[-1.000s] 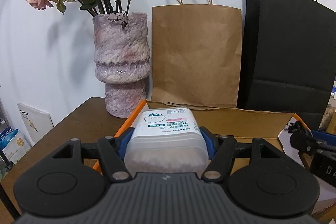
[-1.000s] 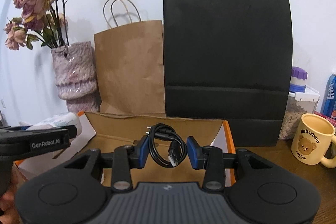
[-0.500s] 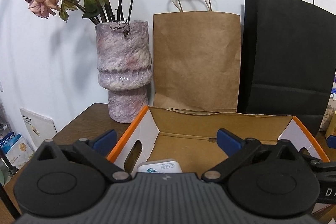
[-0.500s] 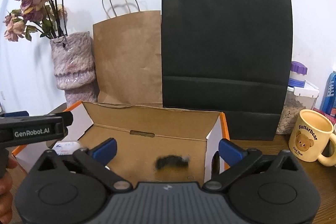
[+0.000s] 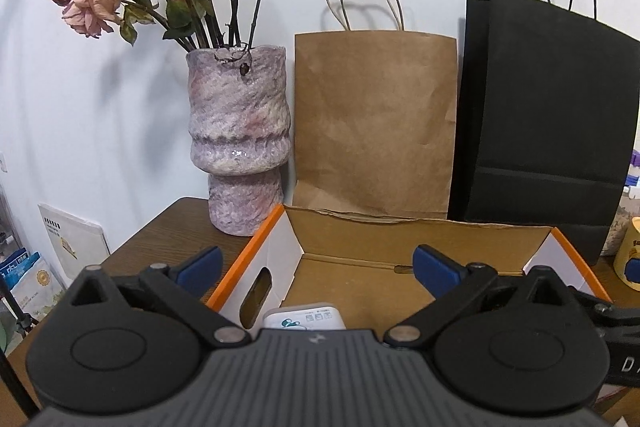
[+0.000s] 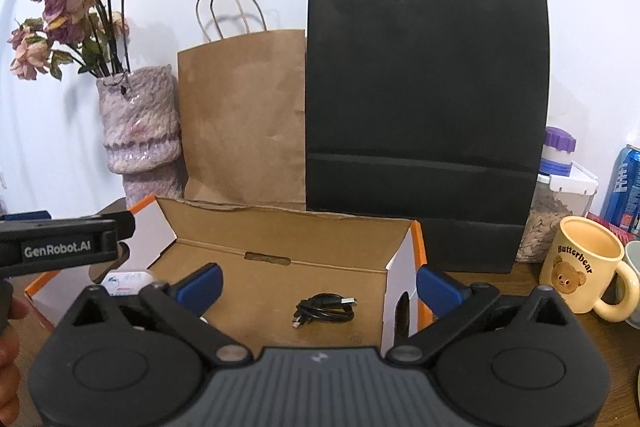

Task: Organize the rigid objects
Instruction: 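Lower the swab container and cable into the red box and open both grippers, then withdraw both grippers from the box back toward the table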

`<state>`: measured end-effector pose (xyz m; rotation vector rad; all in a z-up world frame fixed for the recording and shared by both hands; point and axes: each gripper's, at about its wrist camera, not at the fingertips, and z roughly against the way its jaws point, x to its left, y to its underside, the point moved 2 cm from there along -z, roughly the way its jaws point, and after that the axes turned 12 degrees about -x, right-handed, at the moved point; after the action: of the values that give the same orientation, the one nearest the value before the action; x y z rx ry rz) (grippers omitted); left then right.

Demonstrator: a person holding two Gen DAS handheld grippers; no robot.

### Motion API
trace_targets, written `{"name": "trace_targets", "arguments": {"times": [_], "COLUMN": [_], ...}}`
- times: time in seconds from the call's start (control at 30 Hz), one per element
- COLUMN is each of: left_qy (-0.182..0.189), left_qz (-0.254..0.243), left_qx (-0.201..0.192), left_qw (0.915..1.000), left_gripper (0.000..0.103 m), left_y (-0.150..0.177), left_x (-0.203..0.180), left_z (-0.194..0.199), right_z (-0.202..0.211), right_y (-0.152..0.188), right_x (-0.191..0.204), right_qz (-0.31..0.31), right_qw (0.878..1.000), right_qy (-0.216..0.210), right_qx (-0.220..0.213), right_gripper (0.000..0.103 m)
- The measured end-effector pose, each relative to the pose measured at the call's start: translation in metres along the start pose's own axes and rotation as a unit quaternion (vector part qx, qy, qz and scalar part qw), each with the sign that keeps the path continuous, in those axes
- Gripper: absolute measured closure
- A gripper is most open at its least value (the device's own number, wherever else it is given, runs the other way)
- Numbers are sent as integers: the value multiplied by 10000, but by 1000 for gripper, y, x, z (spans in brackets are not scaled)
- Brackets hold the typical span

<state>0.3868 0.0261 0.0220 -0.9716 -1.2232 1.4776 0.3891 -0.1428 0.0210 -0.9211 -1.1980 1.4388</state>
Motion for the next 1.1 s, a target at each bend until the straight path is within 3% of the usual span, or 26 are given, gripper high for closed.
{"name": "trace_targets", "arguments": {"times": [0.53, 1.1], "left_qy": [179, 449], "left_qz": [85, -18], "left_qx": [-350, -266], "left_qw": [9992, 9986], "left_gripper": [0, 0], "left_y": [-10, 6], "left_x": [9, 17], "left_z": [64, 136], "right_z": [77, 158], "right_y": [-15, 12], "right_x": [-10, -16], "right_qz": [100, 333], "right_qw": [9977, 9974], "right_qy": [4, -9], "right_qx": [-664, -639], "right_gripper": [0, 0]}}
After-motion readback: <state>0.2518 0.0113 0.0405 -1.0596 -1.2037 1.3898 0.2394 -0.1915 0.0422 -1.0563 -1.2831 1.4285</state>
